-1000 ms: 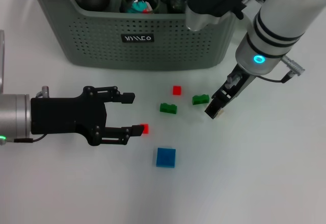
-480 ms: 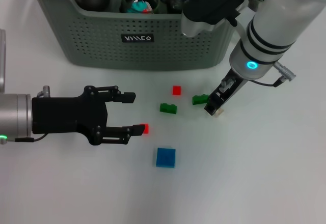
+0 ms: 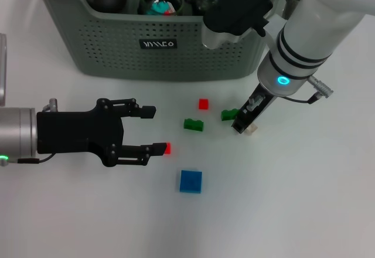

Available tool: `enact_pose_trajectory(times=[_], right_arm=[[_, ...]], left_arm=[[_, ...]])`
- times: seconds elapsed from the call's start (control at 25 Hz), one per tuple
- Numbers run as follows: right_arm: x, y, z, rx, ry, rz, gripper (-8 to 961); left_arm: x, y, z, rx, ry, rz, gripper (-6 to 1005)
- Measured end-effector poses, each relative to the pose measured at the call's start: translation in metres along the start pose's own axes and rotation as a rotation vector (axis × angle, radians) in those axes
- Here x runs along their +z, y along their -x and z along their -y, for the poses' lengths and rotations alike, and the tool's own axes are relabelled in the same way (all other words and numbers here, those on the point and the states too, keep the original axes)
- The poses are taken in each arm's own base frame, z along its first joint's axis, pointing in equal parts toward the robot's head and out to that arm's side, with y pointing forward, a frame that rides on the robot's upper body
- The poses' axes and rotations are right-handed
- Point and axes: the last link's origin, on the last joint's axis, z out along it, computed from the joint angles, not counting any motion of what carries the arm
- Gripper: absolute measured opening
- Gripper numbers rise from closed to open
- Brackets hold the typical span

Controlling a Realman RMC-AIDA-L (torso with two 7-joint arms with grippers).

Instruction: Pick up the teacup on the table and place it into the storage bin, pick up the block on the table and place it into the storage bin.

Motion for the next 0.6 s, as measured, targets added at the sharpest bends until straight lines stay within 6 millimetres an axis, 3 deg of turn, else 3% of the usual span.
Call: enact_pose_trajectory(times=[0.44,0.6], right_arm=[[-0.006,0.000,-0.002,-0.020,0.005,0.009,203],[-0.032,-0.001,-0.010,-0.037,0.057,0.030,203]], left_arm=[[-0.001,0.002,-0.001,-0.006,-0.004,0.000,765],[-0.002,0.003,-0.002,-0.010,-0.003,-0.002,765]])
